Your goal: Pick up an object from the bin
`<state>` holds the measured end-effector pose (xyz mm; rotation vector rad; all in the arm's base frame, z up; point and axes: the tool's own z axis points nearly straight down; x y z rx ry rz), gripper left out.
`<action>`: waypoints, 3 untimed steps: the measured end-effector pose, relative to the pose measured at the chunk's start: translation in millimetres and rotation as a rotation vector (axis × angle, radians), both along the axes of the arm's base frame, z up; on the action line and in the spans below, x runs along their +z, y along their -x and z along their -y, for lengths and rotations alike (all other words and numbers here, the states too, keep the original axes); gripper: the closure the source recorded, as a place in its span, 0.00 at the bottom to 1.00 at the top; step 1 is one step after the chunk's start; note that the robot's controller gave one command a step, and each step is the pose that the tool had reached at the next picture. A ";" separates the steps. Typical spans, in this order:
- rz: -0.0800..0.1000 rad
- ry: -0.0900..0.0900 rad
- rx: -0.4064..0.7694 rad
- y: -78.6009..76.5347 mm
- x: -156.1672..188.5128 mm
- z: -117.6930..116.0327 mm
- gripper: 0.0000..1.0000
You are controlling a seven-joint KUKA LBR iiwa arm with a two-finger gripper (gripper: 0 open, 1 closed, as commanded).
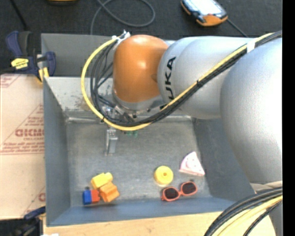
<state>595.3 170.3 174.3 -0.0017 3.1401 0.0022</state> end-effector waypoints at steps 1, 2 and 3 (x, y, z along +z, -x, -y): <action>0.004 0.000 0.046 52.8 -71.8 5.8 0.00; 0.000 0.002 0.132 79.6 -73.8 -0.5 0.00; 0.000 0.000 -0.069 101.5 -67.2 -5.3 0.00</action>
Offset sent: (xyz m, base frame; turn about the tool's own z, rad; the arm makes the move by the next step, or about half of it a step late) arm -0.0946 0.0100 -0.0310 -0.2075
